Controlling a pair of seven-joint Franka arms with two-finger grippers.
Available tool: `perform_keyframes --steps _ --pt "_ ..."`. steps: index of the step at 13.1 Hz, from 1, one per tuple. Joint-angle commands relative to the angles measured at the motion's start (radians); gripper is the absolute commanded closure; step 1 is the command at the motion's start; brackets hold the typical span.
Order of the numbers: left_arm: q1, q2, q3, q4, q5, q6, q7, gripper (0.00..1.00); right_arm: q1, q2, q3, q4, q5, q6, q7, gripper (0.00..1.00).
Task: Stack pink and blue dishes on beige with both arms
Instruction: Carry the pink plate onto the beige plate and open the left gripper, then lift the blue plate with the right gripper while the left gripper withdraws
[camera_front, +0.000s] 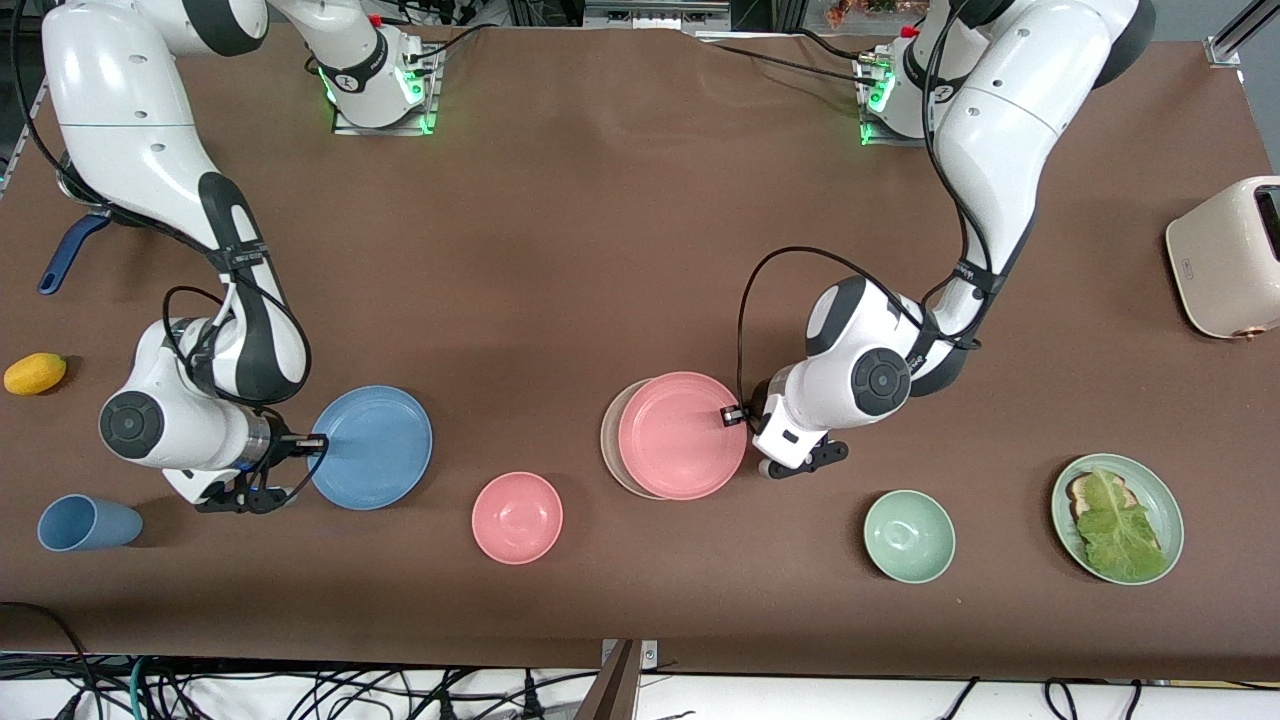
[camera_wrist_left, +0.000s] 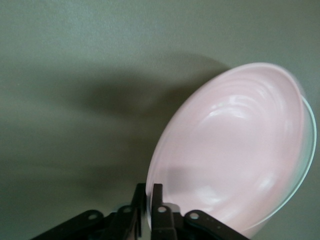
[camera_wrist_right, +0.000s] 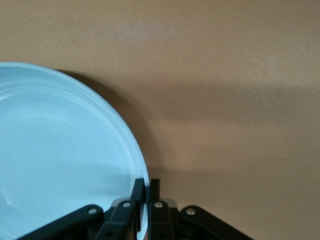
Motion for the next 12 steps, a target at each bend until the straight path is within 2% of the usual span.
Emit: perform_keyframes --steps 1,2,4,6,10,12 --pt "-0.012 0.020 0.010 0.051 -0.019 -0.008 -0.001 0.12 -0.002 -0.003 0.003 0.017 0.002 -0.004 -0.003 1.00" --pt "-0.010 0.014 0.010 0.054 -0.016 -0.008 -0.002 0.00 -0.002 -0.004 0.003 0.020 0.002 -0.016 -0.003 1.00" --pt "-0.001 -0.011 0.012 0.054 -0.008 -0.020 -0.007 0.00 0.006 -0.004 0.005 0.052 0.003 -0.068 -0.003 1.00" --pt "0.053 -0.040 0.010 0.051 -0.005 -0.038 -0.002 0.00 0.023 -0.004 0.003 0.095 0.003 -0.129 -0.001 1.00" --pt "0.125 -0.089 0.012 0.053 -0.003 -0.172 0.013 0.00 0.078 -0.015 0.005 0.196 0.005 -0.252 0.007 1.00" --pt "0.177 -0.107 0.012 0.051 -0.003 -0.225 0.091 0.00 0.118 -0.022 0.008 0.239 0.029 -0.315 0.086 1.00"
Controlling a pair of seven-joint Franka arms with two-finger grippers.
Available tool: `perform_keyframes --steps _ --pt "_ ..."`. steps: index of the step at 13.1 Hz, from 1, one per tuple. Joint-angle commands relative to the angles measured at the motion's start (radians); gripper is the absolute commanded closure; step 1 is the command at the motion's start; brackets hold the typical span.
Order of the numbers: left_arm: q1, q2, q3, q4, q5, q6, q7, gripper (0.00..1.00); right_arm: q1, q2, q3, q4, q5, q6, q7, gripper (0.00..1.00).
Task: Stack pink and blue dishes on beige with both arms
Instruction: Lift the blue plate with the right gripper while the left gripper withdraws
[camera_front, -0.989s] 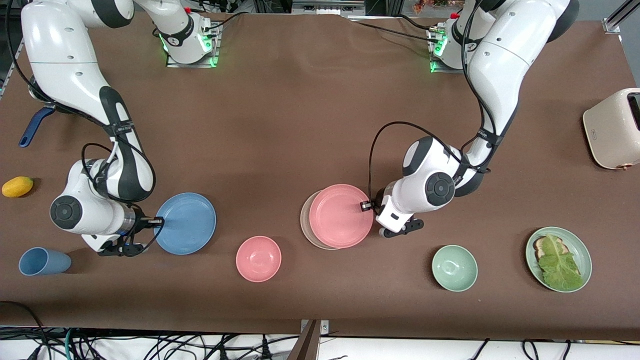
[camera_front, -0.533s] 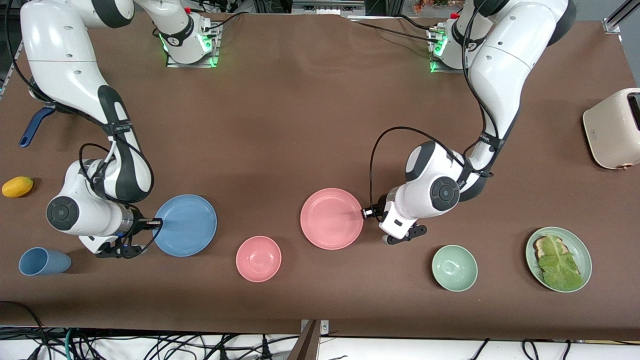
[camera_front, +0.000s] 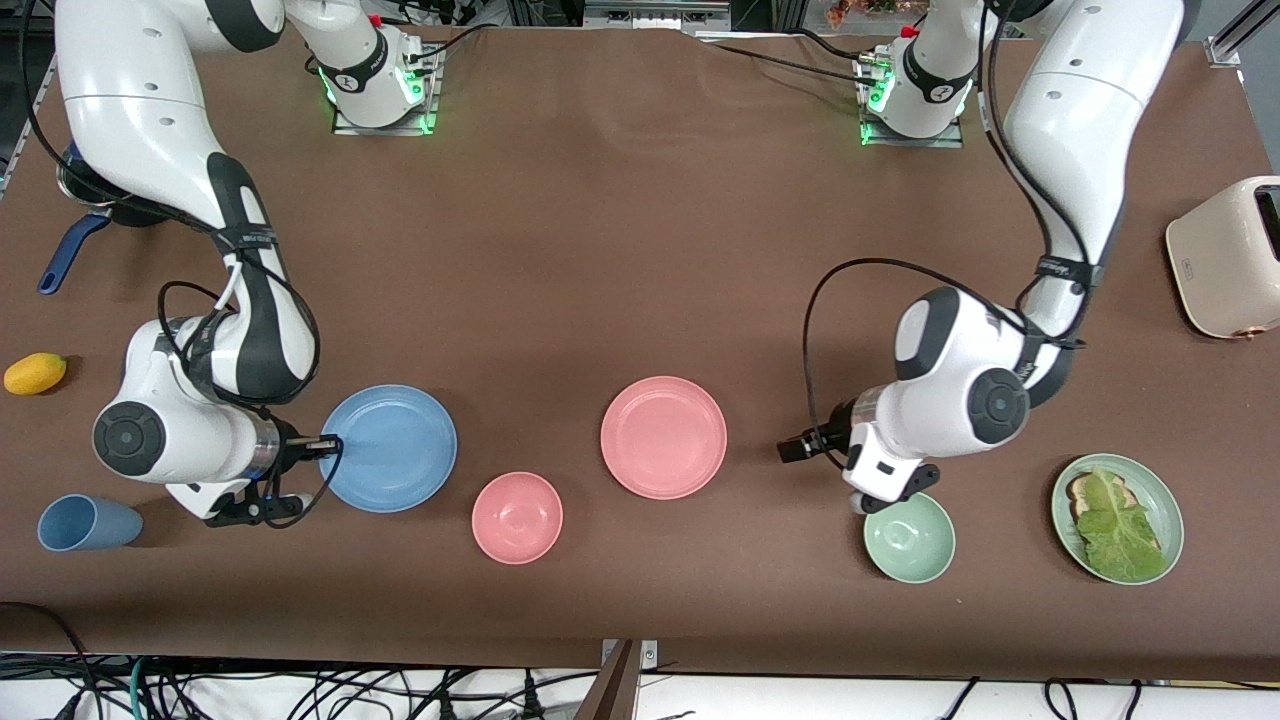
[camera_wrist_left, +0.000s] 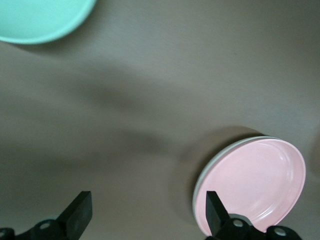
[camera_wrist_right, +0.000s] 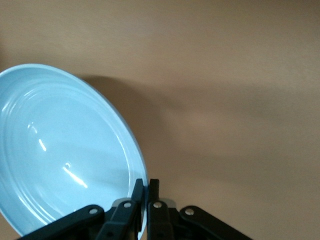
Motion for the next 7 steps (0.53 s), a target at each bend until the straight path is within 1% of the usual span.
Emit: perform_keyframes --steps 1,2,5,7 --pt "0.060 -0.037 0.000 -0.010 -0.004 -0.086 0.102 0.00 0.047 -0.018 0.013 0.059 0.040 -0.093 0.101 1.00" --pt "0.085 -0.043 0.002 -0.010 -0.002 -0.116 0.142 0.00 0.067 -0.018 0.020 0.070 0.054 -0.104 0.158 1.00" --pt "0.152 -0.060 0.002 -0.013 0.052 -0.190 0.213 0.00 0.122 -0.018 0.079 0.085 0.060 -0.090 0.355 1.00" --pt "0.187 -0.060 -0.001 -0.011 0.099 -0.218 0.254 0.00 0.174 -0.013 0.090 0.087 0.060 -0.053 0.492 1.00"
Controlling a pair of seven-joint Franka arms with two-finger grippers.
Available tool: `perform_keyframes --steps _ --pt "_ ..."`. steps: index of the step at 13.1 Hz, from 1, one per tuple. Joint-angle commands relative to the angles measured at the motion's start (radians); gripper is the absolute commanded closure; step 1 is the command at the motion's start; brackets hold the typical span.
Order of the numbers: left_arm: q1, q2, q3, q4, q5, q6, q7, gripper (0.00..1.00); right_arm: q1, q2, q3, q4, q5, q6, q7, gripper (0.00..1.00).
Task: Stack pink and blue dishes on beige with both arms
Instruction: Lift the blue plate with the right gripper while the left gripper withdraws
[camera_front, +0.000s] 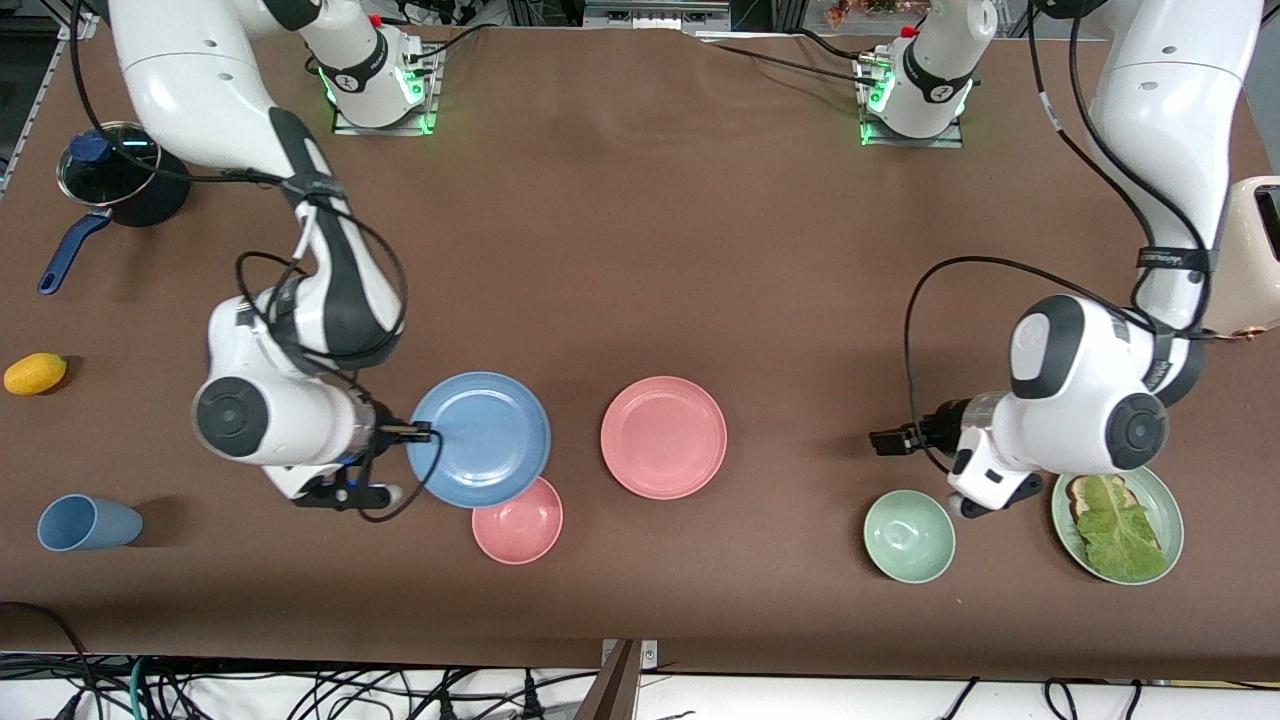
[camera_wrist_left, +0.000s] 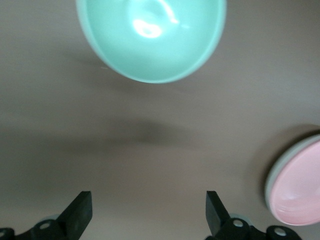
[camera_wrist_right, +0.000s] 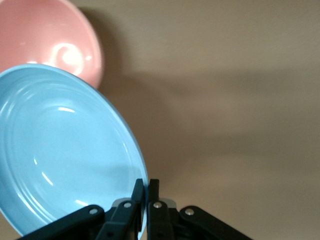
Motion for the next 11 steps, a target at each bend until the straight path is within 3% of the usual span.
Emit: perform_keyframes --steps 1,7,11 --pt "0.041 -0.031 -0.006 -0.013 0.045 -0.037 0.074 0.00 0.063 0.007 0.010 0.016 0.009 0.045 0.164 1.00" --pt "0.167 -0.086 0.002 -0.013 0.053 -0.155 0.301 0.00 0.201 0.064 0.010 0.010 0.011 0.244 0.546 1.00" --pt "0.198 -0.155 -0.001 -0.011 0.131 -0.245 0.382 0.00 0.283 0.104 0.009 0.008 0.003 0.329 0.717 1.00"
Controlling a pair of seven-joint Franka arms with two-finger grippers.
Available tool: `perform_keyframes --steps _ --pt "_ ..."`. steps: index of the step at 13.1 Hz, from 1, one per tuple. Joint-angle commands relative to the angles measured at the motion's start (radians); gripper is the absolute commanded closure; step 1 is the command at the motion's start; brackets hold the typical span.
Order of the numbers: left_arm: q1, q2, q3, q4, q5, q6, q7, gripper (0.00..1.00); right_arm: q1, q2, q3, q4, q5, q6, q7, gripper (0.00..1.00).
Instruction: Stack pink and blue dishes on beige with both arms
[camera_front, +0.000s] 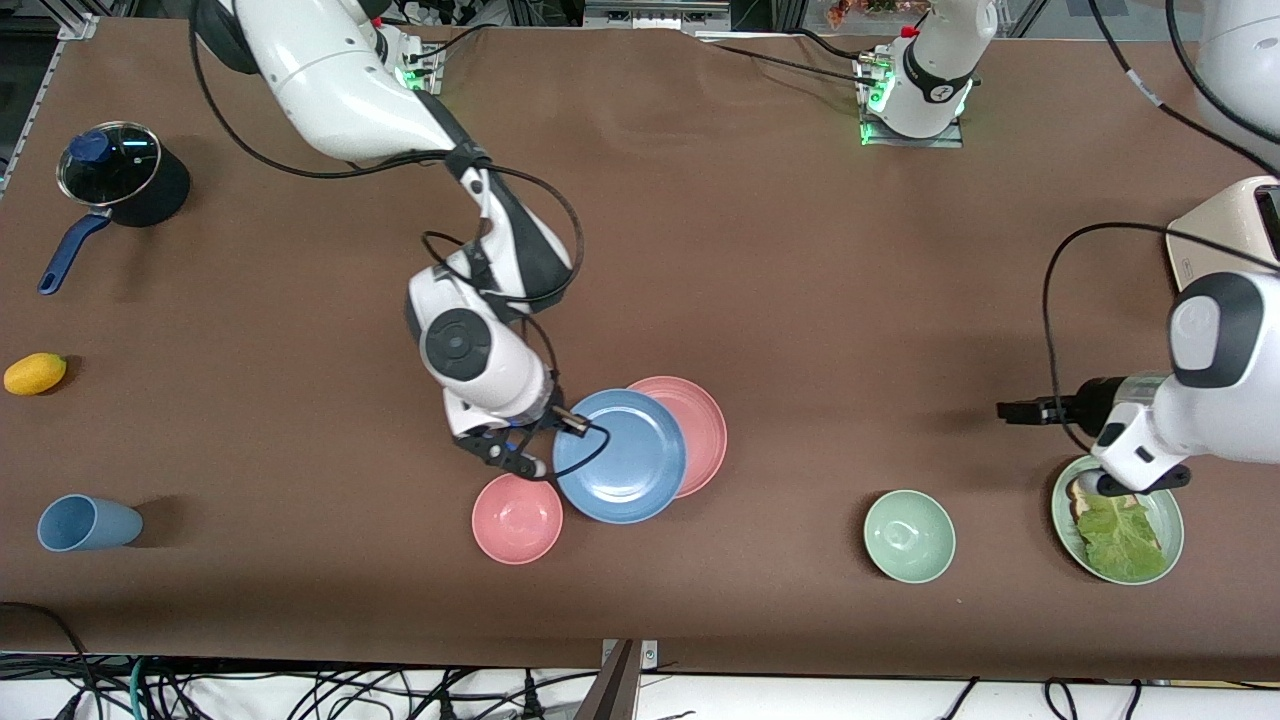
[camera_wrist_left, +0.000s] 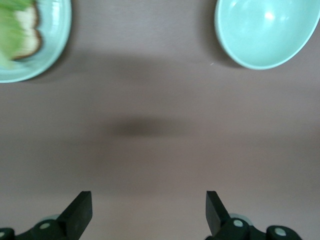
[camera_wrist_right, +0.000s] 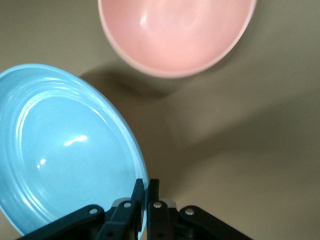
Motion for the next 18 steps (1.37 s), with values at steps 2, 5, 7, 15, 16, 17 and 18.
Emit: perform_keyframes --steps 2,5,7,15,16,17,18 --pt "0.012 -0.086 -0.010 -0.014 0.031 -0.069 0.038 0.00 0.046 0.007 -0.004 0.012 0.004 0.015 0.120 1.00" --pt "0.009 -0.137 -0.010 -0.030 0.034 -0.071 0.035 0.00 0.069 0.007 -0.004 -0.009 -0.001 0.018 0.163 1.00" --pt "-0.021 -0.181 -0.004 -0.035 0.068 -0.088 0.046 0.00 0.073 0.009 -0.004 -0.025 -0.003 0.042 0.164 1.00" --pt "-0.293 -0.437 0.305 -0.170 -0.061 -0.083 0.052 0.00 0.064 0.006 -0.010 -0.027 -0.003 0.053 0.151 0.37" --pt "-0.313 -0.457 0.310 -0.176 -0.061 -0.080 0.054 0.00 0.064 0.004 -0.013 -0.025 -0.004 0.052 0.149 0.27" --pt "-0.317 -0.474 0.315 -0.190 -0.061 -0.074 0.058 0.00 0.064 0.001 -0.020 -0.023 -0.004 0.044 0.149 0.12" --pt "-0.320 -0.499 0.319 -0.216 -0.062 -0.074 0.063 0.00 0.064 -0.008 -0.030 -0.022 -0.010 0.032 0.146 0.01"
